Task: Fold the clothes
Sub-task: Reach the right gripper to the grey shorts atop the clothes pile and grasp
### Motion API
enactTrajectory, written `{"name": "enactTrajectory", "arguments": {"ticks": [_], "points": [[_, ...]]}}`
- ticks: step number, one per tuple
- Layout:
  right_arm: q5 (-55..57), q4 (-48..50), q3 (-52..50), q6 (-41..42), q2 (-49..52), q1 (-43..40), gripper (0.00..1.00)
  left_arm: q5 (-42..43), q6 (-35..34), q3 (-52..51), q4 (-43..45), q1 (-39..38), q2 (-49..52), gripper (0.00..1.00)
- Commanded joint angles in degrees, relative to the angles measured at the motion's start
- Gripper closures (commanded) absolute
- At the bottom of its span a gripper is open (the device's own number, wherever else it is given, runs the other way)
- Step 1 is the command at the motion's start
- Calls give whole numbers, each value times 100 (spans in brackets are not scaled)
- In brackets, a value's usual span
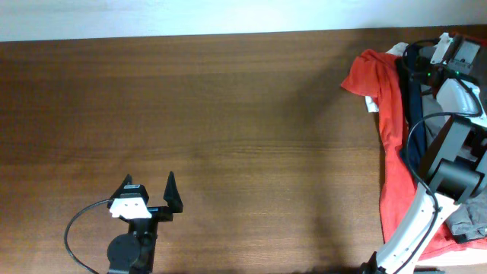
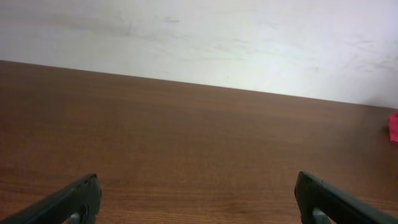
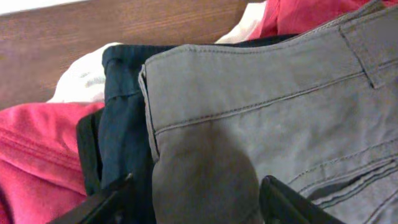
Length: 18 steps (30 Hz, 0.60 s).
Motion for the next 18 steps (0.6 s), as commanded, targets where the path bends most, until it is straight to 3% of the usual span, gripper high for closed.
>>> {"name": "enactTrajectory", "arguments": {"ticks": [1,5,7,14,18], "points": [[-31,74,76,-31,131,22,47,-63,-50,-26,9,-37,-28,1],[-33,79,94,-28,122,22,71,-63,-50,-26,9,-37,-28,1],[-37,70,177,-26,61,22,96,-63,-50,-26,9,-37,-28,1],[-116,-146,278,-26,-481,24,96,-66,-50,-26,9,-37,-28,1],[-1200,-737,278,-26,-901,92,96,-63,-50,-26,9,-37,-28,1]]}}
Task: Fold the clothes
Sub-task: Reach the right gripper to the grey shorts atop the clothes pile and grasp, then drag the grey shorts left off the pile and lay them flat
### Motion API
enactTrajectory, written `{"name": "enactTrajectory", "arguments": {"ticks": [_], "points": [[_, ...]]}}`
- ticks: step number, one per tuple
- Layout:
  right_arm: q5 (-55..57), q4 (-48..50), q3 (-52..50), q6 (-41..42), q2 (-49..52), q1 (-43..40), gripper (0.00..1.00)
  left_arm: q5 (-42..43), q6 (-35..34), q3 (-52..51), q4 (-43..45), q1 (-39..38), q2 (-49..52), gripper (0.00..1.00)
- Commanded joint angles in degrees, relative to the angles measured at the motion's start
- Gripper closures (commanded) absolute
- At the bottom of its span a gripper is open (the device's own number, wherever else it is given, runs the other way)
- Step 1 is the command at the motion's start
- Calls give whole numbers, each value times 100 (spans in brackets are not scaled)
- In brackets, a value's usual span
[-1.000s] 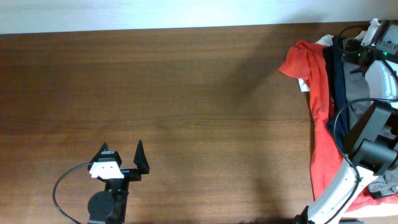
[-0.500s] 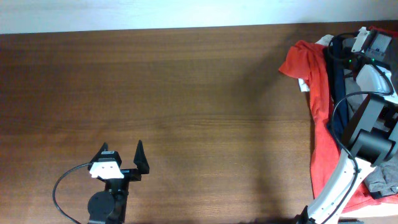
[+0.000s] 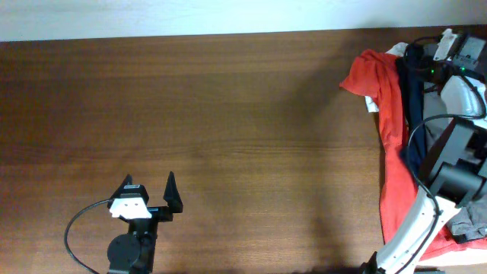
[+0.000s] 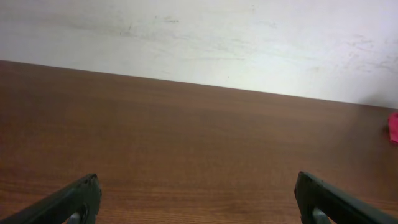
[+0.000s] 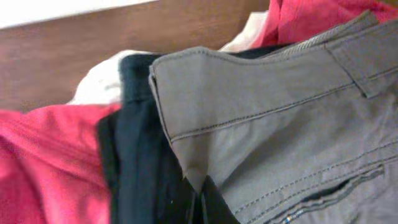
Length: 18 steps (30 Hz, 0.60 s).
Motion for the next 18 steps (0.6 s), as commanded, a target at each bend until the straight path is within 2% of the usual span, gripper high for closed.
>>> {"name": "enactTrajectory", "arguments": {"ticks": [1,5,9,13,16,18], "points": [[-1054,-326,157,-9,-682,144,96,-63,-50,-26,9,-37,-28,1],[-1099,-837,157,-9,-1054,564,96,-66,-50,-26,9,-37,-28,1],[-1556,-1283,157,15,-1270,1401,96,-63,-50,-26,9,-37,-28,1],[-1652,-1729,151,627,-1263,2857,96,-66,-50,-26,9,-37,-28,1],[-1648,-1714,151,986,-1263,3836,96,-66,-50,-26,9,-37,-28,1],[-1596,-1705,136,1069,-1255,4771,96,-66,-50,-26,9,-37,-28,1]]}}
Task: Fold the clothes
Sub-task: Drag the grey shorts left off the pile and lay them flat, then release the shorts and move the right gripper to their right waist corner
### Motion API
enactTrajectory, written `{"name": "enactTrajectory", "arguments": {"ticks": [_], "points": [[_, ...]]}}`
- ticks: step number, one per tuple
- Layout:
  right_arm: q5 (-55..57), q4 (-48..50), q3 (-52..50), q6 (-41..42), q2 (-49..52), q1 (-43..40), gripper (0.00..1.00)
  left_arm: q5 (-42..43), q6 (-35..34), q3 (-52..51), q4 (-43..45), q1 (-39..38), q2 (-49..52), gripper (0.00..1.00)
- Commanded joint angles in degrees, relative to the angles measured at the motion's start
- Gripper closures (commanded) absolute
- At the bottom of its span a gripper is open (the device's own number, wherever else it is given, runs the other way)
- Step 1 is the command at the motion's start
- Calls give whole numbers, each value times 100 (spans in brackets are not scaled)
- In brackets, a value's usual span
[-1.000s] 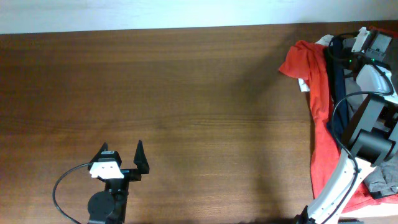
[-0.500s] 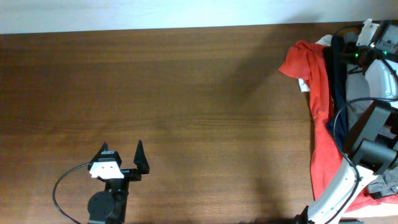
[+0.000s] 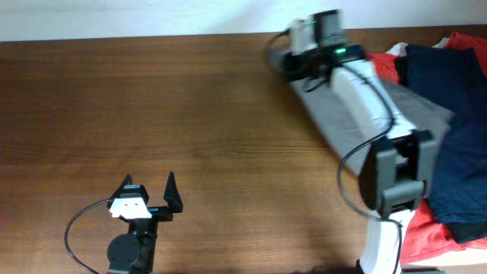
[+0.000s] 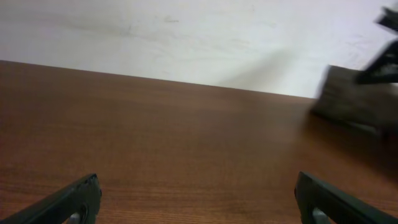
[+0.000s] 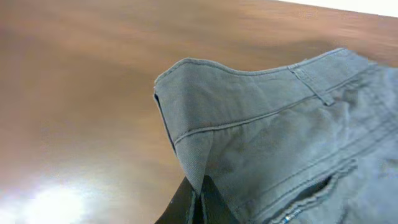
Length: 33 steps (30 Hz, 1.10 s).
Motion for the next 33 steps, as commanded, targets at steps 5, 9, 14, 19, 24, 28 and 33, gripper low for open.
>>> {"name": "enactTrajectory", "arguments": {"ticks": [5,9,14,19,24,28,33], "points": [[588,94,9,564,-7,2647,94,-66,-50,-26,9,-37,-28,1],[1637,260,9,570,208,3353,89,-63,-50,-26,9,-37,-28,1],[542,323,129,723,162,3115,28,-66,-50,-26,9,-37,-28,1],[-74,-785,546,1150,-229,2035,22,-66,-50,-26,9,-37,-28,1],[323,-2677,535,1123,-308,748,29,-66,-50,-26,9,-37,-28,1],[595,-3587,529,942,-308,-140,34,-63,-50,-26,9,-37,-28,1],[911,-4074,358,817,-284,-1021,33,-66,-50,-26,9,-37,-28,1]]}}
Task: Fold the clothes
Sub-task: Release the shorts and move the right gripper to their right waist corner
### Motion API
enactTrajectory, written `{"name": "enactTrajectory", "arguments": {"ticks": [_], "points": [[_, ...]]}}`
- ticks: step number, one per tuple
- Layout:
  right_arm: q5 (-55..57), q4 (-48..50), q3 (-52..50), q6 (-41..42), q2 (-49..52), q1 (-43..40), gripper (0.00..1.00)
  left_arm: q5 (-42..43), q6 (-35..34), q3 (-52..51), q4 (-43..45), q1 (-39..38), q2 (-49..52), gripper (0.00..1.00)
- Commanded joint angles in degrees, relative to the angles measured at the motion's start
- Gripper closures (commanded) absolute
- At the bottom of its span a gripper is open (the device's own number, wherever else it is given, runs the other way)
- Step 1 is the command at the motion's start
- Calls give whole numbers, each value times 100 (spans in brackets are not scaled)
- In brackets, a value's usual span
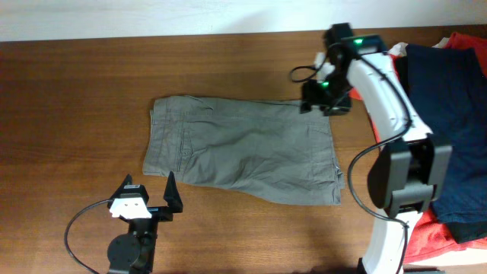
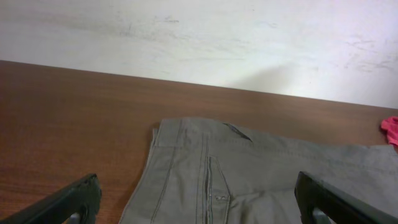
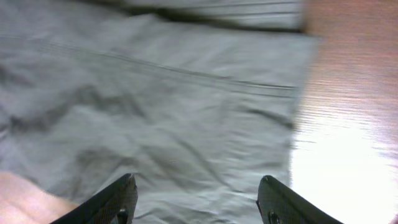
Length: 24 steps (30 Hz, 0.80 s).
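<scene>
Grey shorts (image 1: 243,148) lie spread flat on the middle of the table, waistband to the left, leg hems to the right. The same grey shorts (image 2: 249,174) fill the lower part of the left wrist view and the grey shorts (image 3: 155,112) fill the right wrist view. My right gripper (image 1: 326,97) hovers open above the shorts' far right corner, nothing between its fingers (image 3: 121,199). My left gripper (image 1: 148,196) stands open at the near edge of the shorts, with empty fingers (image 2: 74,199).
A pile of other clothes sits at the right edge: a navy garment (image 1: 453,106), a red garment (image 1: 426,236) beneath it and a bit of white cloth (image 1: 396,52). The wooden table (image 1: 76,91) runs to a white wall at the back.
My right gripper was shut on the grey shorts' waistband, held above the far middle of the table. Now the shorts lie flat on the table and the gripper is open above their right part.
My right gripper stood open over the grey shorts in the pile at the right. It then shut on the waistband. Then it held the shorts over the far middle of the table. Now they lie spread out, released. The left gripper stayed open and still.
</scene>
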Motion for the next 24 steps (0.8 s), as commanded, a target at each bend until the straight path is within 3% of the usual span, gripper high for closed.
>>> {"name": "enactTrajectory", "arguments": {"ticks": [1,7,11,14,21,24], "points": [[385,-35,-227,-214,-199,-426,33,-63,-50,-26,17,-37,-28,1],[192,350,-763,-1005,-197,-1084,33,-13,-50,-26,-11,-37,-26,0],[-1150,1300,-1401,-1746,-195,-1469,43,199,-50,-24,-37,-37,-26,1],[-1897,2138,-2009,-2203,-195,-1561,44,199,-50,-24,-39,-37,-26,1],[-2017,4181,-3091,-1875,-190,-1545,45,549,-50,-20,-74,-37,728,1],[-2017,4607,-3272,-1878,-184,-1545,45,549,-50,-20,-74,-37,811,1]]}}
